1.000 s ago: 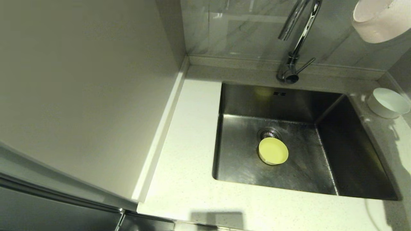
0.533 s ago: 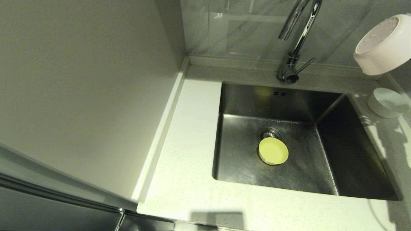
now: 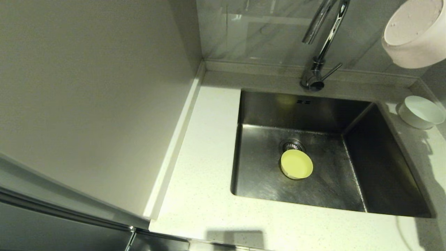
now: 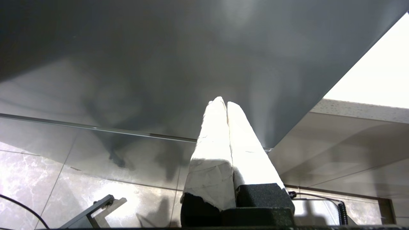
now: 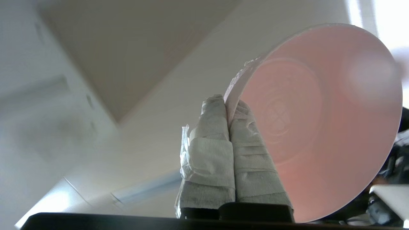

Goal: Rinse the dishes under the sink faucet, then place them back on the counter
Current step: Put a bowl back to the table from the sink

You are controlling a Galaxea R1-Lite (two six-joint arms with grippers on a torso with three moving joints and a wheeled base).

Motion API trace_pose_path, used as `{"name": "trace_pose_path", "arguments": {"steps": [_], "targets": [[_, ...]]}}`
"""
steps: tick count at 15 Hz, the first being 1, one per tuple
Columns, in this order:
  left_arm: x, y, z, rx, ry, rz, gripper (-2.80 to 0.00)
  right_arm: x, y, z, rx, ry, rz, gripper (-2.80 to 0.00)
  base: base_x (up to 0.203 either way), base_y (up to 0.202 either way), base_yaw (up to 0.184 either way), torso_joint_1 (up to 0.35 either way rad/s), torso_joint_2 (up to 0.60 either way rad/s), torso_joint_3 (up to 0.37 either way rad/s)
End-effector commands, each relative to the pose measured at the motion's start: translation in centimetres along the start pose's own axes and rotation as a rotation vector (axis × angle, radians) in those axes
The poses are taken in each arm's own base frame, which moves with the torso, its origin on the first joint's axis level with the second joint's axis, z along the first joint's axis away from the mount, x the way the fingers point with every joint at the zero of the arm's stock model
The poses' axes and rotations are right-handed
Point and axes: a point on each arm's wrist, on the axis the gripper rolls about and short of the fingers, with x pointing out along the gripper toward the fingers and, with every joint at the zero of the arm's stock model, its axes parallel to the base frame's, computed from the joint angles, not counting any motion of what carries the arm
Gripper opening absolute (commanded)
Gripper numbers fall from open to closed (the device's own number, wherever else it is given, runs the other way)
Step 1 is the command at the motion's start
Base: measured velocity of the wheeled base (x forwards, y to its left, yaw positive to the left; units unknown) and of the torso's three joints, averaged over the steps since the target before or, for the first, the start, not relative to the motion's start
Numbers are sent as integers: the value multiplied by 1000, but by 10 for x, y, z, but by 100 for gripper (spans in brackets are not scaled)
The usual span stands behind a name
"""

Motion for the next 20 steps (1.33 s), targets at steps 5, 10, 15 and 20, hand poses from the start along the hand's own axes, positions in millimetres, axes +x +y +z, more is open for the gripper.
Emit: {"name": "trace_pose_path", "arguments": {"steps": [5,10,15,20], "targets": [[0,0,0,-1,-2,0,-280,-79,-22,15,128,-224,17,-280,0,0,0,0,0,0],[0,0,0,-1,-2,0,-280,-24,14,-107,-529,-56,-24,-280,0,0,0,0,0,0],[0,0,0,-1,-2,0,-280,32,8,-94,-161,149,56,-280,0,0,0,0,0,0],[0,0,0,-1,-2,0,-280,63,-112,-15,819,-163,-119,-280,0,0,0,0,0,0]]}}
